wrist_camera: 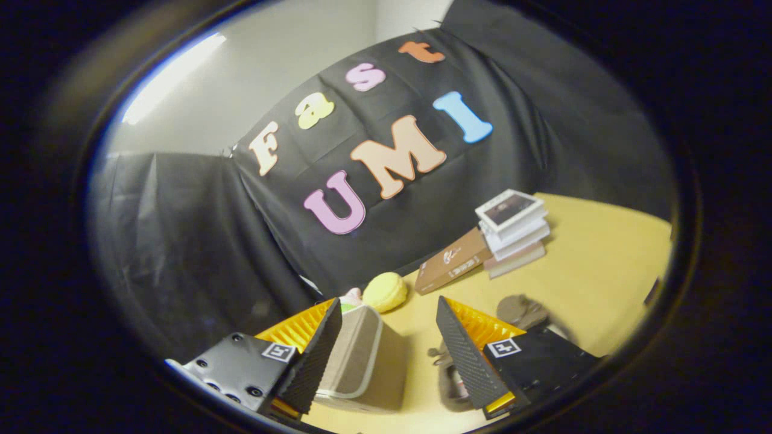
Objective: Open the storage box then place both shoes into the box .Put the left shoe in first, then the right shoe, with the right side of both shoes facing outward in a uniform manner.
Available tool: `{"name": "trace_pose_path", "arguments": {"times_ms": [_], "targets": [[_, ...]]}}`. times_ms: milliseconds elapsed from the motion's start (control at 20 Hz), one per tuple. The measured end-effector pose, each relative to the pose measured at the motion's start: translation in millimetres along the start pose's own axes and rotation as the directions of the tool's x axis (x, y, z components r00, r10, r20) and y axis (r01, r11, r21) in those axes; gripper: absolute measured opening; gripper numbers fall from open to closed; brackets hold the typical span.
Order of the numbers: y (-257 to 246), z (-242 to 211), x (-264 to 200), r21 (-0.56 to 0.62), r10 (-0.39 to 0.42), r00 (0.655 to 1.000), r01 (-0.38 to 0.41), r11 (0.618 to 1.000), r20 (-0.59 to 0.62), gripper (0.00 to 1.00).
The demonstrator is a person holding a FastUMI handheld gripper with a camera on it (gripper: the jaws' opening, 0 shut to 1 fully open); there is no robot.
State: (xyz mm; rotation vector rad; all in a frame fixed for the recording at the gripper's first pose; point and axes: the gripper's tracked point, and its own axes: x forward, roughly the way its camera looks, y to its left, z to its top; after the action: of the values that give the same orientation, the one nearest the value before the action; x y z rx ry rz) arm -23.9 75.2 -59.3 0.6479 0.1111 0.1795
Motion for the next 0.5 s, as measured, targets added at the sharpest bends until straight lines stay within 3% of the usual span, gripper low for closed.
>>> {"name": "trace_pose_path", "arguments": {"times_ms": [250,500], "targets": [[0.9,-46.8,-0.8,0.275,0.015,0.999,-0.005,0.961,-0.032,0.98],[-2.8,-87.6,0.0,0.528,-0.012,0.999,0.029,0.849,-0.035,0.98]]}}
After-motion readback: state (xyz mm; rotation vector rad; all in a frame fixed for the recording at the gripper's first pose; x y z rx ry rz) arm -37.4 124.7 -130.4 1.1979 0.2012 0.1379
